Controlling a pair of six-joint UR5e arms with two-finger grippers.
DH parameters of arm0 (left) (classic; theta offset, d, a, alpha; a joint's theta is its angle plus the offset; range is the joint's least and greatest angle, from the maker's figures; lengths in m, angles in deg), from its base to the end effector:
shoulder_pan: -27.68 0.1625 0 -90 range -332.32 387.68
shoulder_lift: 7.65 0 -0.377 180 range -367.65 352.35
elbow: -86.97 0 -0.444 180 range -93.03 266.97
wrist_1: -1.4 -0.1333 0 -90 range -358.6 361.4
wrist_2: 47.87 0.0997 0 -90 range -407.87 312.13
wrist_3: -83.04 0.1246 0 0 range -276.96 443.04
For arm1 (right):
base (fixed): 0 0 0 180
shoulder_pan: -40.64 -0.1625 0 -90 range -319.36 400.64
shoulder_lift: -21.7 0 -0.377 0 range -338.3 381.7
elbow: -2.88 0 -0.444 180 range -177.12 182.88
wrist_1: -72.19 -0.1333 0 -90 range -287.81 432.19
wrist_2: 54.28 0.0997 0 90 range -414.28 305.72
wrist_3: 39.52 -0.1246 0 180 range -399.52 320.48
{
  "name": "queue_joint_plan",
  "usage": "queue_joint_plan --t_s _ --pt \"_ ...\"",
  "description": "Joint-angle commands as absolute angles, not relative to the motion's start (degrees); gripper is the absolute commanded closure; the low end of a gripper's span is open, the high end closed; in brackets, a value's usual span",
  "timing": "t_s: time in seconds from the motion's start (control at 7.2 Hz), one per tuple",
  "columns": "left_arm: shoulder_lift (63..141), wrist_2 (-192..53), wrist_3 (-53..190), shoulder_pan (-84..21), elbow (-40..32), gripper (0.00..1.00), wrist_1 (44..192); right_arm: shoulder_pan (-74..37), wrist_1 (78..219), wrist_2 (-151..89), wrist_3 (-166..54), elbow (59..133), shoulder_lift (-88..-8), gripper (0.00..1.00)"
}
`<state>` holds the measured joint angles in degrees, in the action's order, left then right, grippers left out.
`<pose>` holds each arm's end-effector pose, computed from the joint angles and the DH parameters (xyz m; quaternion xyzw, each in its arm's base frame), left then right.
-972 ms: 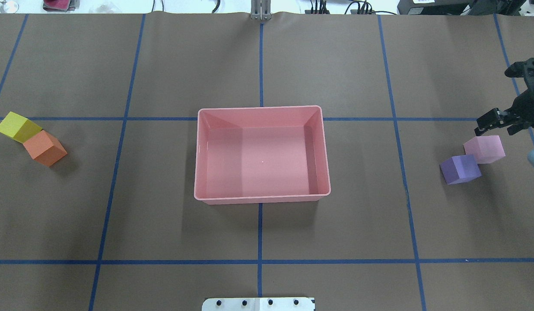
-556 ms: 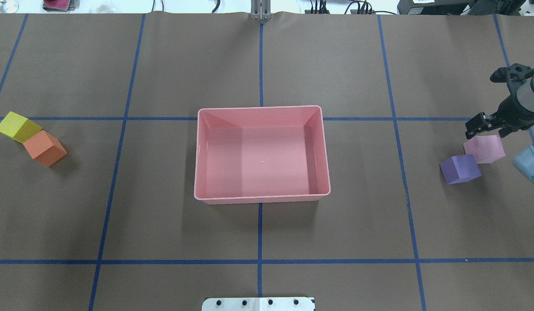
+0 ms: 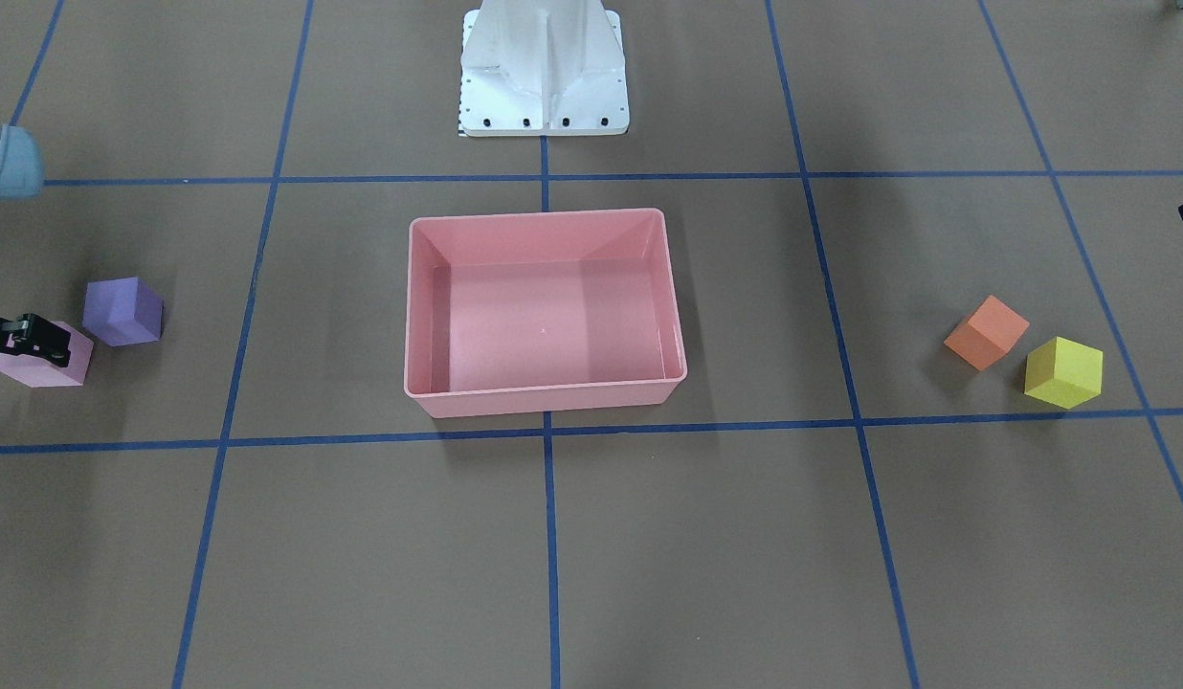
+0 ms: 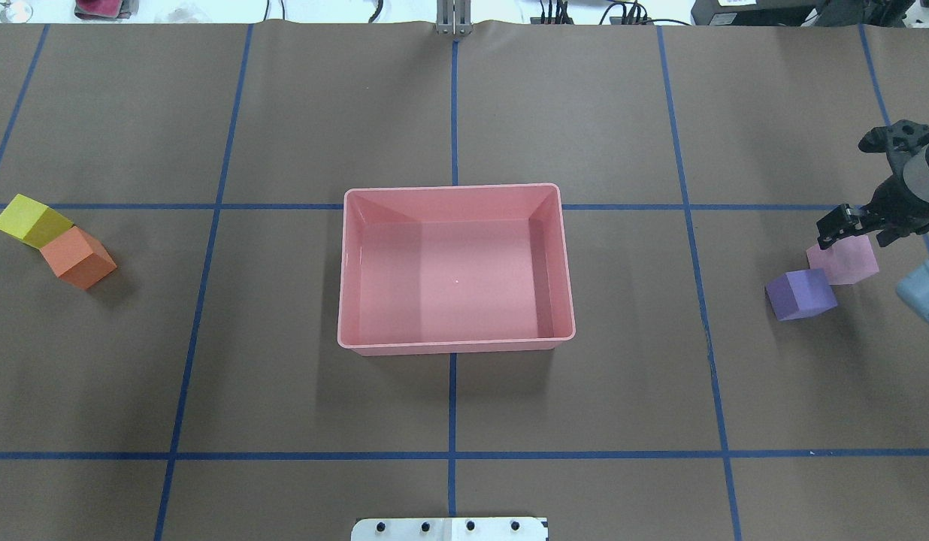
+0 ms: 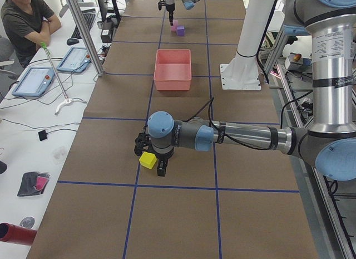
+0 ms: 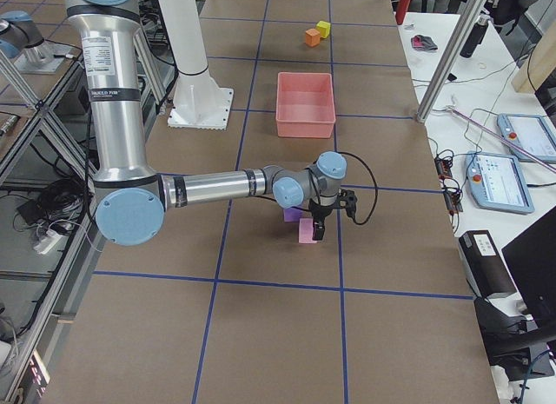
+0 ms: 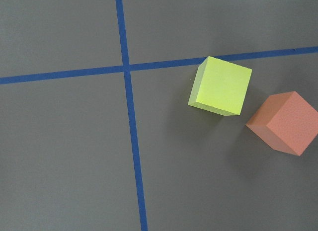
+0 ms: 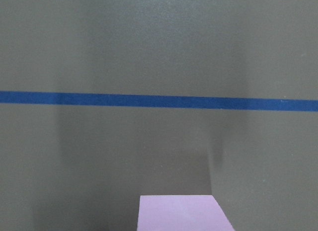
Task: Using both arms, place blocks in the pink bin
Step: 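Lower the right gripper onto the light pink cube and close it, then carry the light pink cube into the pink bin with the right gripper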
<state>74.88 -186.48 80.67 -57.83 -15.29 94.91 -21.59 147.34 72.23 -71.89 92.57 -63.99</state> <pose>-0.0002 -0.5056 0.5664 0.0413 0.4137 0.0466 0.9083 -0.2263 -0.5567 0.5700 -0.0203 -0.3454 -0.0137 0.9382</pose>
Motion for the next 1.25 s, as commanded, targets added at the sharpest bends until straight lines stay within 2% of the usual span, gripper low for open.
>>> queue_joint_plan --t_s 0.0,0.14,0.28,0.42,0.56,0.83,1.11 --pt "74.88 -186.47 80.67 -57.83 -15.42 0.00 94.91 -20.45 147.42 72.20 -71.96 92.18 -64.43 0.01" --pt "74.88 -186.47 80.67 -57.83 -15.43 0.00 94.91 -19.66 147.42 72.28 -71.96 92.01 -64.43 0.03" --pt "74.97 -186.47 80.67 -57.83 -15.34 0.00 94.91 -19.65 147.42 72.37 -72.04 92.01 -64.69 0.34" --pt "75.32 -186.56 80.67 -57.75 -15.42 0.00 94.91 -19.65 147.42 72.37 -72.04 91.92 -64.96 0.81" --pt "75.84 -186.74 80.58 -57.75 -15.43 0.01 94.91 -19.65 147.42 72.90 -72.22 93.40 -64.18 1.00" --pt "79.35 -186.30 75.26 -50.57 -15.16 0.01 95.00 -19.74 152.14 73.25 -80.08 101.99 -60.77 1.00" --pt "78.66 -184.99 74.78 -50.28 -14.73 0.00 101.30 -19.66 161.10 73.34 -86.52 104.22 -50.60 1.00"
